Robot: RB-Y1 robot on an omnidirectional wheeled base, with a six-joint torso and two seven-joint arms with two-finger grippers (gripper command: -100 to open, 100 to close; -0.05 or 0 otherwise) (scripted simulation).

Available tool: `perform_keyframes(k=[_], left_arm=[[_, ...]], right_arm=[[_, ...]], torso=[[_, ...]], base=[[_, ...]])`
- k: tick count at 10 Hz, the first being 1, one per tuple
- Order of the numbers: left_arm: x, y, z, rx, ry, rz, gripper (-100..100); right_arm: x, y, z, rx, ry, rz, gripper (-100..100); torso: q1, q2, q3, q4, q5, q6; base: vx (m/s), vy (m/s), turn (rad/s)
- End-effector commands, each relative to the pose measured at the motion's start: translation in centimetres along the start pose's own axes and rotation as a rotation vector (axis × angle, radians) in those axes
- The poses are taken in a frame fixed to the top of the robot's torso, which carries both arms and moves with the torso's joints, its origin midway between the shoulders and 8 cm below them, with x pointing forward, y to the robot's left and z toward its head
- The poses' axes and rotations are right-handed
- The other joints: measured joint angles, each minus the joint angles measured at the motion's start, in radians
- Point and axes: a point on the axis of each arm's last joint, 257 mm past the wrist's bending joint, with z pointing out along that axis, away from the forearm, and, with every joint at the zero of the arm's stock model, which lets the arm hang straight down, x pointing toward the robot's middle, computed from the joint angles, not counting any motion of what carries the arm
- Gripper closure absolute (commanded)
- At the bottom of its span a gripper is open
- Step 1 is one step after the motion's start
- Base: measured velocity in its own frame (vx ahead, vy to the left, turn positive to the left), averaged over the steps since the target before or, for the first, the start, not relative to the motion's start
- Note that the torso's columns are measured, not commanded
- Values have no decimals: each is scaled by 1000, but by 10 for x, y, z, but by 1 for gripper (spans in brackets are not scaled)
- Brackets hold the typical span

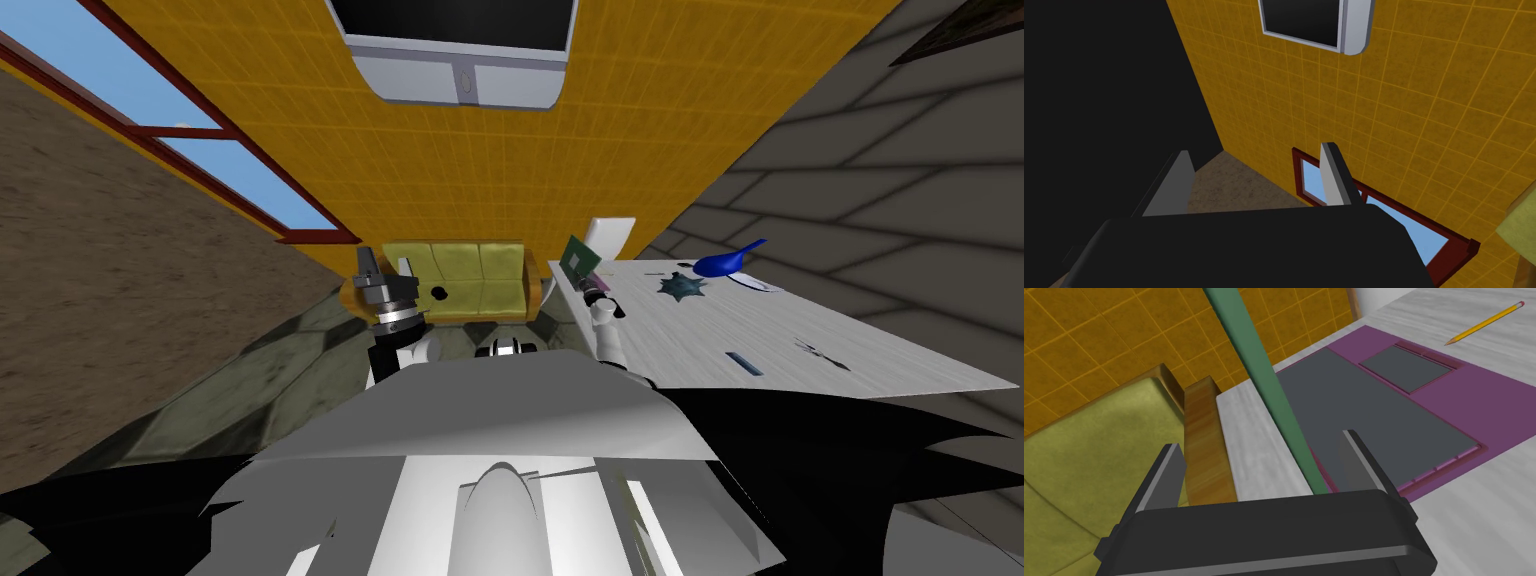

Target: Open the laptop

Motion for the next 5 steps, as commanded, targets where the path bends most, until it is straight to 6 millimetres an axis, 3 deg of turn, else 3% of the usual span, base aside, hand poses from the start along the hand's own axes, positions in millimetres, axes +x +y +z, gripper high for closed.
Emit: perform_keyframes(k=[1,5], left_arm=[[0,0,0,0,0,0,0],[0,0,0,0,0,0,0]], right_arm=[[1,-7,6,22,3,82,-100],[9,-26,17,79,14,259,-100]], torso=[[2,-3,-2,-1,1,0],[0,0,0,0,0,-1]], base=[[-40,-34,77],[-88,-51,96]])
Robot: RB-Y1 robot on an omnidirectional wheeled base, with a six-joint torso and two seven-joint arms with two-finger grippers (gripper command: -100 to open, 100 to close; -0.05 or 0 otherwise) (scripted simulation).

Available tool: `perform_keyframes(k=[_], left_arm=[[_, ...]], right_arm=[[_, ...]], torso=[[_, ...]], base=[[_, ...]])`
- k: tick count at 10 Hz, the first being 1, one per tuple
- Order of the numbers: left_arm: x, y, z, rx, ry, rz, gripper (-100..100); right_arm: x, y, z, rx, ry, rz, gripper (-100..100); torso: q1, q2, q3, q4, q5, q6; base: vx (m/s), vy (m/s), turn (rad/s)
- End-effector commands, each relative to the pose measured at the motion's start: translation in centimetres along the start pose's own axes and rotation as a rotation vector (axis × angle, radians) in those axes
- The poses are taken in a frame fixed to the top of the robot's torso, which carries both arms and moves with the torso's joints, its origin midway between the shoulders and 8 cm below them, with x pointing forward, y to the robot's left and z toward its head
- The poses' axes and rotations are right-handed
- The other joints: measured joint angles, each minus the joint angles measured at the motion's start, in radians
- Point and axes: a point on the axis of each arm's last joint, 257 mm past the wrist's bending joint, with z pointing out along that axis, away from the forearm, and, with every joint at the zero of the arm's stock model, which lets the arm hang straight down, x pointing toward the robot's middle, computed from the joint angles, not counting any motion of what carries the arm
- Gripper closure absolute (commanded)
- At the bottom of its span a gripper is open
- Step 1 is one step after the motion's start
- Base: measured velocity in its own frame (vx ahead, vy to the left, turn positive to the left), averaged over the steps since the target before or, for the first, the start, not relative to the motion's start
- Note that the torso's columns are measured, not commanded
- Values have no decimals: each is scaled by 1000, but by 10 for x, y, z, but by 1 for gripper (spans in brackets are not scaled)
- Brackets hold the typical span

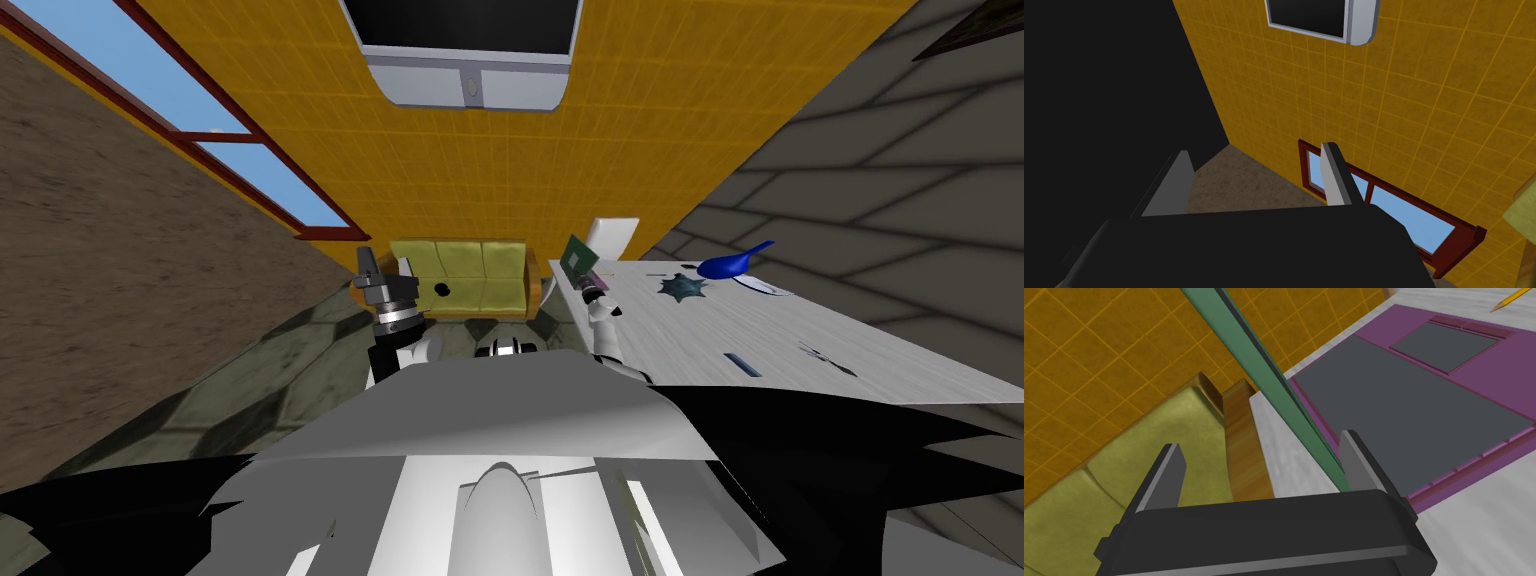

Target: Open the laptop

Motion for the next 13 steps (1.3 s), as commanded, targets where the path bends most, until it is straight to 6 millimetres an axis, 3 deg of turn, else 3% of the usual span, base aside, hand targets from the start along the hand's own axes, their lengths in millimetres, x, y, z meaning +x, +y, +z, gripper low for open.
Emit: perform_keyframes(k=[1,7,8,11,12,13], left_arm=[[0,0,0,0,0,0,0],[0,0,0,0,0,0,0],[0,0,0,0,0,0,0],[0,0,0,0,0,0,0],[0,0,0,0,0,0,0],[0,0,0,0,0,0,0]], right_arm=[[5,-17,9,49,9,133,-100],[28,-43,22,142,40,332,-100],[25,-40,22,132,37,313,-100],[55,-2,19,86,77,316,-100],[51,-8,18,95,69,315,-100],[42,-19,21,107,59,316,100]], torso=[[0,1,0,0,0,-1],[-1,-2,-1,-1,0,0],[-2,0,0,0,0,0],[4,-4,-2,-1,1,0],[2,-2,-2,-1,1,0],[-1,0,0,0,0,1]], base=[[-124,-73,133],[-96,-86,78],[-48,-60,14],[18,14,200],[19,12,35],[-3,-5,-202]])
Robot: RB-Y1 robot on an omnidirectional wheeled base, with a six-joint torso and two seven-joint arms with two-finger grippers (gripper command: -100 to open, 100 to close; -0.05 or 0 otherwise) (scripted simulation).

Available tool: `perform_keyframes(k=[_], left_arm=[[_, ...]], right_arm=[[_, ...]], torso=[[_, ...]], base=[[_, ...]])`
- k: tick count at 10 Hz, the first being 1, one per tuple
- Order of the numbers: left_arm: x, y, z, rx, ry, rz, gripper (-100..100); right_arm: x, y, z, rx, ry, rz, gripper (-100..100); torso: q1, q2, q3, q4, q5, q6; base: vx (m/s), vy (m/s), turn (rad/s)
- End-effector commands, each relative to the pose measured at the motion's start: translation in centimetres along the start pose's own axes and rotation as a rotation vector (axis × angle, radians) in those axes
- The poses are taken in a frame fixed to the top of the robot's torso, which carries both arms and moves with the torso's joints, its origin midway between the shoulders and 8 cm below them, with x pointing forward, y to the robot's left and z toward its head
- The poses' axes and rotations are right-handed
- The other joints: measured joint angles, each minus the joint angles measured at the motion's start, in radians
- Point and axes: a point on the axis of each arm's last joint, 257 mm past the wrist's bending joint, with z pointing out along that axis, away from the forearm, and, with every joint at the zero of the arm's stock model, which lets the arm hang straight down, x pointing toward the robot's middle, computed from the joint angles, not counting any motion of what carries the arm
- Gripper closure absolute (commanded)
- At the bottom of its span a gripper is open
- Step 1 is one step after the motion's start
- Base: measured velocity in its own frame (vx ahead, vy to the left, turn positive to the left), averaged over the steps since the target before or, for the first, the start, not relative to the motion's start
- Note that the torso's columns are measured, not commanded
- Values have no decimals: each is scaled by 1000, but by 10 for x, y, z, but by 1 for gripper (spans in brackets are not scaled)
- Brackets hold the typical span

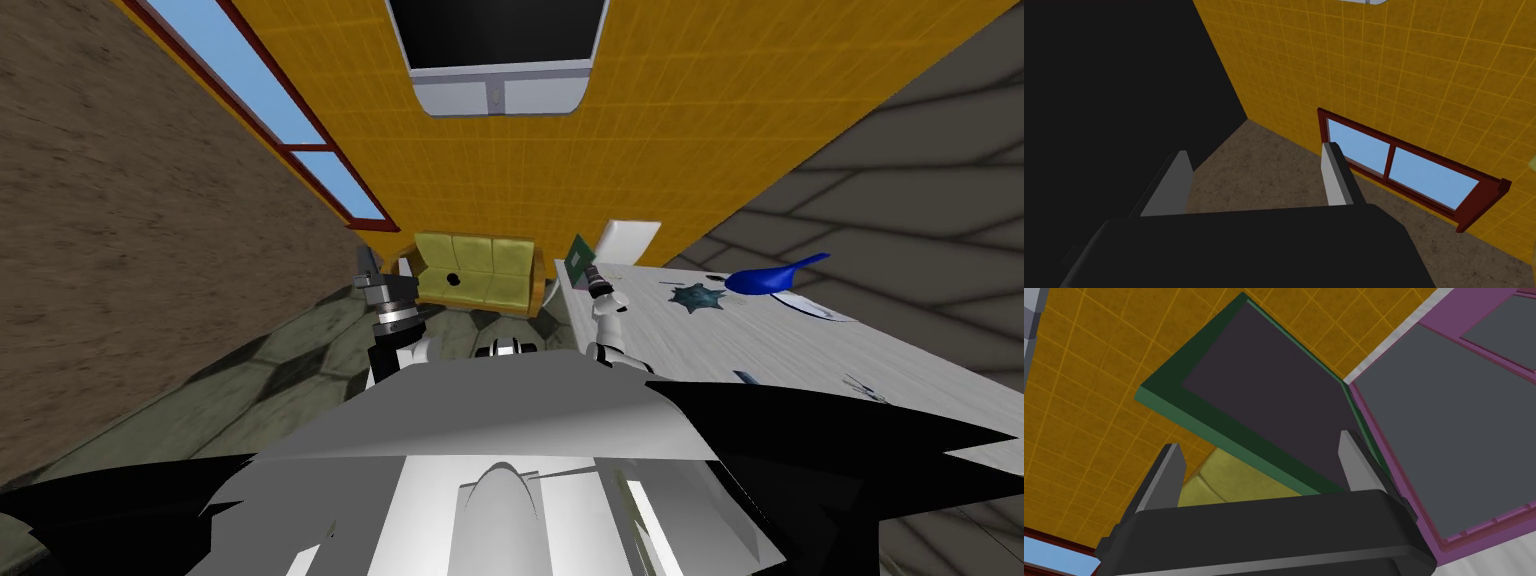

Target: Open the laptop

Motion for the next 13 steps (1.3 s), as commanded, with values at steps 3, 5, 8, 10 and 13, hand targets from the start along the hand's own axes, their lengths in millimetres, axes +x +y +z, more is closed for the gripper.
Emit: perform_keyframes(k=[3,5,8,10,13], left_arm=[[0,0,0,0,0,0,0],[0,0,0,0,0,0,0],[0,0,0,0,0,0,0],[0,0,0,0,0,0,0],[0,0,0,0,0,0,0]], right_arm=[[-22,-24,8,37,-24,-10,100],[4,6,-2,1,13,106,100],[22,26,-10,-22,41,184,100],[31,35,-15,-31,57,223,100],[60,62,-29,-55,109,340,100]], torso=[[-7,2,2,-3,-7,1],[-3,-4,-2,-3,-3,-2],[0,-5,-3,-3,-3,-2],[0,-3,-2,-1,-1,-2],[1,0,0,1,1,-1]], base=[[-13,-15,-152],[-29,-25,225],[-14,-25,103],[-10,-12,111],[-19,-22,171]])
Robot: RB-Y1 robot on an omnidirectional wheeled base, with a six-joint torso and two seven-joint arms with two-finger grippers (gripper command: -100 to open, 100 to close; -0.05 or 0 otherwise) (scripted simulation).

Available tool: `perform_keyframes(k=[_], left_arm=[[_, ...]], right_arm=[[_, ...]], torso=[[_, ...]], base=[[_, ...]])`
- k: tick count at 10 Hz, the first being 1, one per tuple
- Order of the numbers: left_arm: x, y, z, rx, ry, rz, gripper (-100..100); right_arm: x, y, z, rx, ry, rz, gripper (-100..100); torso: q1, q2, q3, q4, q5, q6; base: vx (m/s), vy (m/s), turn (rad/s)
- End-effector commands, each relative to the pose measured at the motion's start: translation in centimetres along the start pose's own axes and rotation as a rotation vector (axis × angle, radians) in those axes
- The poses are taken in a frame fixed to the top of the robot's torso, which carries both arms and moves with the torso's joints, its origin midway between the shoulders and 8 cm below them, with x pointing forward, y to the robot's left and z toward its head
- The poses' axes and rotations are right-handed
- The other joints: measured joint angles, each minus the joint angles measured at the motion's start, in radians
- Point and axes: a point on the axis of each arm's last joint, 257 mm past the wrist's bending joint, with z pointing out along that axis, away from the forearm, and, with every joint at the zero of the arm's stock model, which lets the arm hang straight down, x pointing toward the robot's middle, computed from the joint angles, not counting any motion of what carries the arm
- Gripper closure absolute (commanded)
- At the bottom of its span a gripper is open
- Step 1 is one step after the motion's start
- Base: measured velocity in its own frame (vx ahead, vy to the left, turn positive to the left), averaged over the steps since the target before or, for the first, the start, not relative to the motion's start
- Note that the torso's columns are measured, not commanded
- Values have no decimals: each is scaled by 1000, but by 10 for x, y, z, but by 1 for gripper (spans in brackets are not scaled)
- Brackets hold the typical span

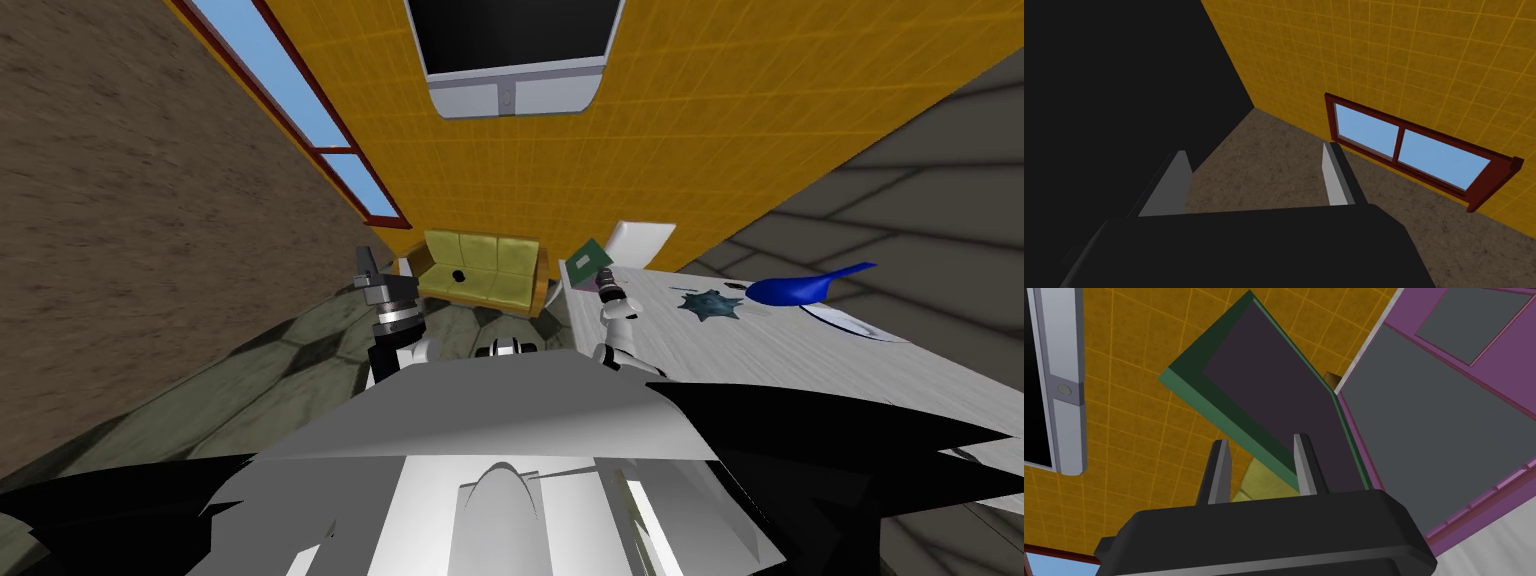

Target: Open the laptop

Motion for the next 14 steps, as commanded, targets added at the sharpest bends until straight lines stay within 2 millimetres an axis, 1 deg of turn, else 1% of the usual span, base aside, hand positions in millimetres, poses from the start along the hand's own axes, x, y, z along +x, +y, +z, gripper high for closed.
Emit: perform_keyframes(k=[1,2,3,4,6,12,13,14], left_arm=[[0,0,0,0,0,0,0],[0,0,0,0,0,0,0],[0,0,0,0,0,0,0],[0,0,0,0,0,0,0],[0,0,0,0,0,0,0],[0,0,0,0,0,0,0],[0,0,0,0,0,0,0],[0,0,0,0,0,0,0]], right_arm=[[31,18,-11,-14,50,109,100],[23,14,-9,-15,38,82,100],[41,31,-20,-28,82,167,100],[41,31,-20,-28,82,167,100],[59,46,-31,-37,128,247,100],[108,89,-70,-42,277,481,100],[105,85,-65,-46,261,455,100],[115,82,-60,-51,271,462,-100]], torso=[[0,1,1,0,0,1],[0,1,1,0,0,0],[1,0,0,0,1,0],[0,2,1,1,0,0],[0,2,1,1,0,2],[2,0,0,0,1,0],[3,1,1,0,1,0],[3,-1,0,0,2,1]], base=[[-19,-27,198],[-10,-14,36],[-50,-48,223],[-57,-62,183],[-57,-51,149],[-71,-56,192],[-40,-17,38],[-38,10,60]])
